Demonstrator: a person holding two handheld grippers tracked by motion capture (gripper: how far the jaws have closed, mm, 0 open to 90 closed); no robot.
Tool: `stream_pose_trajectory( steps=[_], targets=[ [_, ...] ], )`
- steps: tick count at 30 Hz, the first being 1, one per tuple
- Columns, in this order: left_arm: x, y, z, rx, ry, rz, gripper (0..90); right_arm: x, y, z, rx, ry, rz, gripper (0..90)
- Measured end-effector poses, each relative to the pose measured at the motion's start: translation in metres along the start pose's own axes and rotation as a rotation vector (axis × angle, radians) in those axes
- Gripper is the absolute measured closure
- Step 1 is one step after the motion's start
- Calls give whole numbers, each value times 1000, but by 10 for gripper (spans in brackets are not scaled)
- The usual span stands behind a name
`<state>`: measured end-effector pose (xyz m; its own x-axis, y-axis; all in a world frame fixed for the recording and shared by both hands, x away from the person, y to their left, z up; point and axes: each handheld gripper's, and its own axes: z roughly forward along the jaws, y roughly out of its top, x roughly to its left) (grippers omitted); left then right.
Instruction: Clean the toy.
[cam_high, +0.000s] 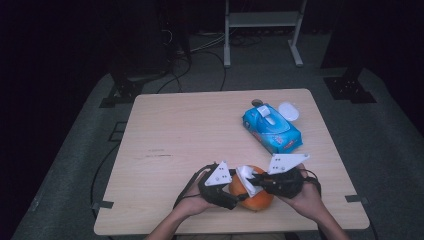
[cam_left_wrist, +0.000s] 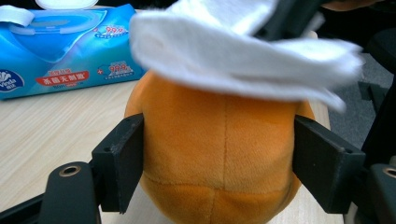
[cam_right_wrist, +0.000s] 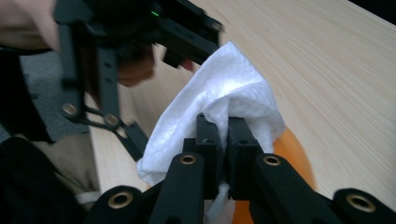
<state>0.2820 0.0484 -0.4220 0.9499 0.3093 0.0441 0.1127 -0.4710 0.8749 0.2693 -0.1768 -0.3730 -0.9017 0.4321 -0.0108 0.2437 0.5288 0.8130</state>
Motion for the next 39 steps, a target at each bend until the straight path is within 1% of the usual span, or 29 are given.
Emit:
stream_pose_trajectory(
  steps=[1, 4, 5, 6, 7, 8, 10, 12, 13, 15, 16, 18, 19, 20, 21, 22, 23, 26, 28, 30, 31, 32, 33, 34, 35, 36, 37, 38, 39],
  targets=[
    [0, 0, 0, 5, 0, 3, 237, 3, 2, 2, 0, 10, -6, 847],
    [3, -2, -1, 7, -5, 9, 249, 4, 3, 3, 12, 2, -13, 847],
    [7, -5, -3, 15, -7, 9, 251, -2, 0, 1, 9, 3, -5, 847],
    [7, -5, -3, 15, -7, 9, 252, -2, 0, 1, 9, 3, -5, 847],
    [10, -7, -4, 14, -8, 2, 253, -9, -6, -2, 18, -16, 16, 847],
    [12, -9, -5, 15, -10, -5, 253, -9, -6, -2, 18, -16, 16, 847],
    [17, -14, -7, 22, -14, -13, 253, -16, -14, -5, 33, -38, 38, 846],
    [18, -16, -7, 16, -18, -25, 245, -23, -21, -6, 34, -33, 74, 846],
    [18, -15, -7, 15, -16, -16, 231, -24, -22, -6, 30, -29, 79, 846],
    [17, -10, -8, 7, -15, -10, 151, -21, -19, -3, 35, -43, 68, 845],
    [16, -7, -8, -16, -21, -17, 115, -18, -16, 0, 34, -48, 55, 845],
    [15, -5, -8, -25, -26, -20, 116, -16, -14, 2, 32, -40, 52, 845],
    [14, -5, -8, -17, -28, -9, 122, -13, -12, 6, 33, -31, 41, 845],
    [13, -6, -7, 0, -26, 6, 171, -7, -9, 11, 48, -24, 19, 844],
    [14, -9, -7, 10, -28, 19, 192, -6, -8, 13, 59, -26, 6, 844],
    [15, -11, -8, 9, -33, 10, 201, -6, -8, 13, 59, -27, 6, 844],
    [20, -15, -10, 17, -36, 3, 208, -7, -9, 12, 59, -25, 6, 844],
    [28, -22, -14, 28, -40, -26, 218, -14, -16, 10, 77, -47, 22, 844],
    [30, -24, -15, 30, -39, -33, 216, -20, -23, 8, 89, -56, 48, 844],
    [32, -25, -15, 29, -39, -52, 198, -25, -28, 8, 87, -48, 76, 844],
    [32, -25, -15, 29, -39, -52, 177, -25, -28, 8, 87, -48, 76, 844],
    [32, -23, -14, 32, -34, -49, 137, -24, -27, 10, 88, -53, 65, 844],
    [31, -21, -14, 28, -34, -51, 137, -24, -27, 10, 88, -53, 65, 844],
    [28, -18, -13, 12, -46, -42, 123, -22, -26, 11, 92, -60, 59, 844],
    [27, -17, -13, 7, -49, -35, 124, -19, -21, 13, 92, -68, 42, 844],
    [24, -15, -10, 11, -50, -18, 124, -17, -19, 13, 85, -63, 37, 844],
    [24, -15, -10, 11, -50, -18, 127, -17, -19, 13, 85, -63, 37, 844],
    [22, -15, -9, 5, -52, -15, 128, -10, -13, 15, 73, -52, 18, 844],
    [22, -15, -8, 5, -53, -13, 128, -10, -13, 15, 73, -52, 18, 844]
  ],
)
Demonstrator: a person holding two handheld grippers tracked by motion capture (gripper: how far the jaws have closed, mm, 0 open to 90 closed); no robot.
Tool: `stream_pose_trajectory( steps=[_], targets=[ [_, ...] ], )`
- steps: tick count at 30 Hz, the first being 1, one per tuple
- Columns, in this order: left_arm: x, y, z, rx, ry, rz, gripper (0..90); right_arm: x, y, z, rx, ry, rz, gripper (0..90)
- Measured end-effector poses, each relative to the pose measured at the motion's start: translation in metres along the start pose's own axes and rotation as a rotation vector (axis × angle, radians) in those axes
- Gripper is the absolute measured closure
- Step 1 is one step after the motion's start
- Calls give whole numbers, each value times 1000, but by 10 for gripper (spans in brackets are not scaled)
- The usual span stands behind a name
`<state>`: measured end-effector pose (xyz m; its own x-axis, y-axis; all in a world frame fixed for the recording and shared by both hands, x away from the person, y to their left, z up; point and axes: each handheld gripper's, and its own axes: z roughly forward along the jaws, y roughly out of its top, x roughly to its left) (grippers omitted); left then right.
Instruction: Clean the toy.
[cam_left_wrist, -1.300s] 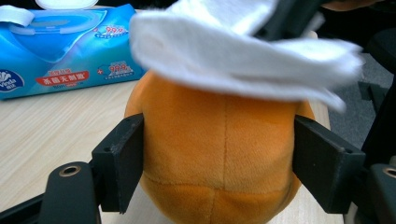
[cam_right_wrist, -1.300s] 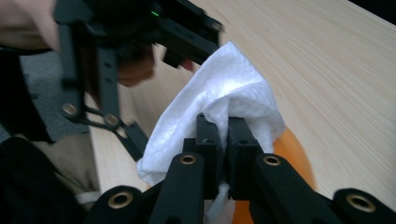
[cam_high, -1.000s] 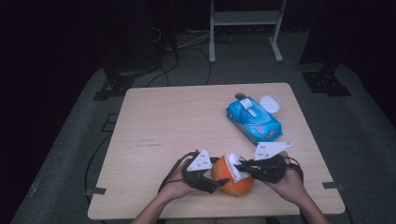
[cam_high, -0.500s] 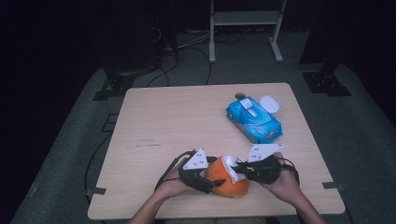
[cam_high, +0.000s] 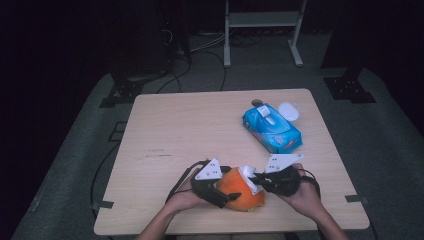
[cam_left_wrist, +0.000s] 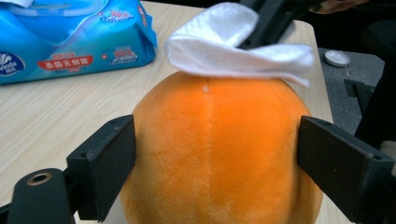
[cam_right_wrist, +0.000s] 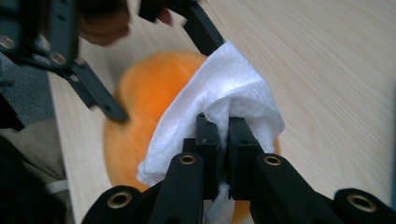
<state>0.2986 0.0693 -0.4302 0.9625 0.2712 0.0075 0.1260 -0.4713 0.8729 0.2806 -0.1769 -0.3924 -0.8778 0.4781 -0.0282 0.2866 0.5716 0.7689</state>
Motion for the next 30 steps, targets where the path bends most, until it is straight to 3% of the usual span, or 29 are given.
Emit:
stream_pose_trajectory(
  steps=[1, 4, 14, 17, 20, 22, 24, 26, 27, 30],
  targets=[
    [-1, -1, 0, 8, -1, 6, 147, 5, 4, 1, -6, 9, -22, 844],
    [0, -3, -1, 18, -4, 6, 189, 6, 5, 2, -1, 10, -28, 844],
    [9, -13, -6, 37, -20, -39, 198, -11, -19, -3, 27, 16, 40, 843],
    [8, -6, -7, 30, -17, -33, 101, -9, -17, -1, 28, 10, 29, 843],
    [5, 0, -4, 1, -17, -18, 87, -8, -15, 0, 21, 19, 27, 843],
    [3, 0, 0, 16, -16, -2, 75, -5, -12, 1, 18, 22, 15, 842],
    [4, -2, 3, 25, -16, -11, 76, -3, -10, 2, 15, 21, 6, 842],
    [6, -6, 4, 37, -20, -34, 167, -3, -9, 3, 17, 22, 6, 842],
    [7, -8, 5, 52, -22, -65, 167, -4, -9, 3, 15, 23, 6, 842],
    [4, -6, 3, 63, -2, -55, 337, -5, -9, 5, 17, 26, 12, 842]
  ],
)
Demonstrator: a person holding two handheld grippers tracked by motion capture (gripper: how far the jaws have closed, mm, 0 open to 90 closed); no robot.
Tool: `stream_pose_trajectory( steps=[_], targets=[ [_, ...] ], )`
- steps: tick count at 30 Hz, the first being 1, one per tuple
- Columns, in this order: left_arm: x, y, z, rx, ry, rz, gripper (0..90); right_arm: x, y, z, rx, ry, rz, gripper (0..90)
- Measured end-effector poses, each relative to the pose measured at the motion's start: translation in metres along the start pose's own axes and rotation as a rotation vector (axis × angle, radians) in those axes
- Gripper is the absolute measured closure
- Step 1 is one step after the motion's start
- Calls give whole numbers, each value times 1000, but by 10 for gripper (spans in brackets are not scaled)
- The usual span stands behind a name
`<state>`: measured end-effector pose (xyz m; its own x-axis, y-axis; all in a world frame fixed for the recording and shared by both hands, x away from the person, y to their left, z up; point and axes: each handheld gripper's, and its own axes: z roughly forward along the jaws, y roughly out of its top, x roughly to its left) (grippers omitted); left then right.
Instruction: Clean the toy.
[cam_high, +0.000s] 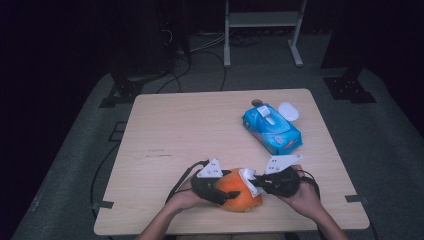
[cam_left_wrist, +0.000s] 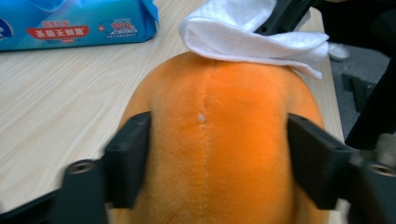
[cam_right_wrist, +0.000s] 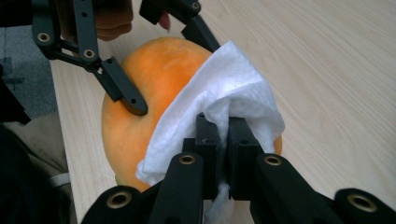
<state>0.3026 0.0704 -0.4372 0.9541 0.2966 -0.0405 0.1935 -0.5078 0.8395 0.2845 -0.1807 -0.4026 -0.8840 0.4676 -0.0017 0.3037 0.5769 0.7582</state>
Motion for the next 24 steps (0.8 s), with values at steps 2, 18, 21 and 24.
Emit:
stream_pose_trajectory(
  steps=[2, 18, 21, 24],
  targets=[
    [-3, 3, -3, -31, 25, 22, 372, 0, 1, -1, -4, -7, 3, 842],
    [9, -6, -9, -72, 69, 44, 361, -4, 3, 4, -27, -32, 13, 843],
    [19, -16, -16, -89, 50, -12, 353, -13, -7, 4, -16, -37, 53, 843],
    [24, -20, -20, -96, 37, -36, 344, -16, -15, 7, 7, -35, 75, 842]
  ],
)
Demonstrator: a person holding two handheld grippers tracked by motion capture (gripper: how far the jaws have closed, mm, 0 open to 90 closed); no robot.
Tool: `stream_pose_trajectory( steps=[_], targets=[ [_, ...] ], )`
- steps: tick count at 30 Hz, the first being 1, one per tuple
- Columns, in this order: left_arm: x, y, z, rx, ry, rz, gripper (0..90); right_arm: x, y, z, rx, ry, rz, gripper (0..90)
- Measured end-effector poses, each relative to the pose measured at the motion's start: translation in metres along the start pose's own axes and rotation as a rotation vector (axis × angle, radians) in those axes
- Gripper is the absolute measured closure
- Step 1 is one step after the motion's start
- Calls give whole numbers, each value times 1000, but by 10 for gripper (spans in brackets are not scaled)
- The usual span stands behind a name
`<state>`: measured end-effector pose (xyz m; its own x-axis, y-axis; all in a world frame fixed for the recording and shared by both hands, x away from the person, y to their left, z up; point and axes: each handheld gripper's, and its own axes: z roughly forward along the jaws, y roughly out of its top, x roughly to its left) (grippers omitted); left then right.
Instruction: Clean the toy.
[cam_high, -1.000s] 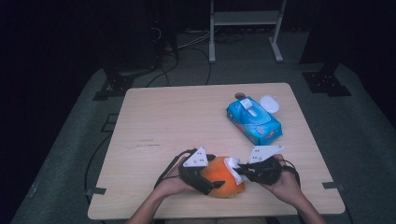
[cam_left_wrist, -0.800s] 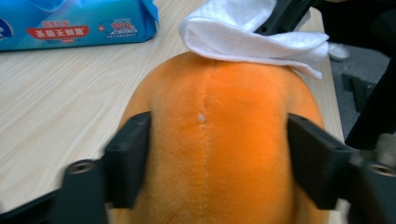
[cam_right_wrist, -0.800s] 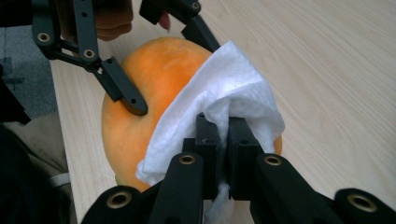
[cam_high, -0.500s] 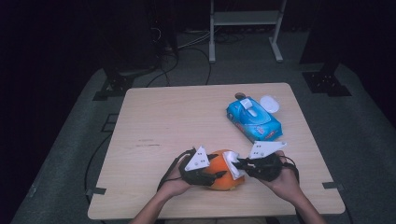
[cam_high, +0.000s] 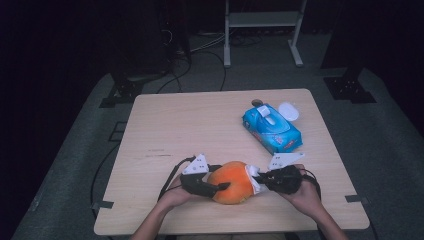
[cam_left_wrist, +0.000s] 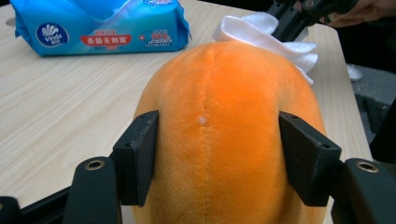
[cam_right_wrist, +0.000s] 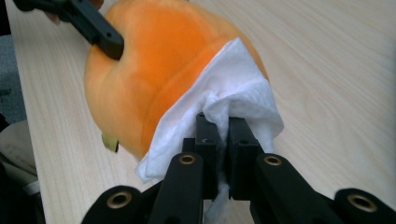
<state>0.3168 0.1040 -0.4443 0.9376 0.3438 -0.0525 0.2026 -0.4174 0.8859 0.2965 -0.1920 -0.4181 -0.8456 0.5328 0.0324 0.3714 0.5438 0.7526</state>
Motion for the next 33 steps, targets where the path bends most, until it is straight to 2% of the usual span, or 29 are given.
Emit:
stream_pose_trajectory(
  steps=[3, 4, 8, 10, 13, 16, 19, 22, 23, 24, 25, 27, 28, 30, 31, 33],
  targets=[
    [2, -2, 0, -2, -1, -19, 338, 6, 4, -1, -8, -2, -15, 843],
    [3, -3, 0, -5, -1, -26, 338, 13, 12, -3, -40, 25, -35, 844],
    [3, -3, 0, -3, -10, -29, 338, 24, 19, 0, -38, 27, -77, 844],
    [4, -4, -1, -6, -15, -26, 338, 22, 18, 1, -36, 38, -70, 844],
    [7, -6, -1, -12, -25, -39, 337, 8, 7, 1, -18, 31, -22, 843],
    [8, -7, -2, -15, -27, -41, 336, 4, 3, 1, -8, 34, -4, 843],
    [5, -5, -1, -8, -27, -21, 335, 2, 3, 2, -6, 33, 3, 843],
    [-3, -3, 1, -4, -31, 38, 332, 3, 5, 3, -12, 25, 1, 843],
    [-9, 0, 3, -1, -36, 78, 325, 3, 8, 2, -21, 19, 3, 843],
    [-9, 0, 3, -1, -36, 78, 323, 3, 8, 2, -21, 19, 3, 843],
    [-12, 1, 4, 2, -42, 104, 319, 3, 11, 0, -44, 21, 3, 843],
    [-18, 3, 6, 12, -46, 137, 310, 4, 14, -1, -56, 20, -4, 843],
    [-19, 3, 7, 17, -43, 144, 310, 4, 14, -1, -56, 20, -4, 843],
    [-14, 2, 5, 25, -44, 116, 316, 4, 13, 1, -49, 17, -6, 843],
    [-14, 2, 5, 25, -44, 116, 318, 3, 12, 2, -47, 18, 0, 843],
    [-10, 0, 5, 16, -45, 83, 319, -1, 10, 4, -37, 12, 10, 844]
  ],
)
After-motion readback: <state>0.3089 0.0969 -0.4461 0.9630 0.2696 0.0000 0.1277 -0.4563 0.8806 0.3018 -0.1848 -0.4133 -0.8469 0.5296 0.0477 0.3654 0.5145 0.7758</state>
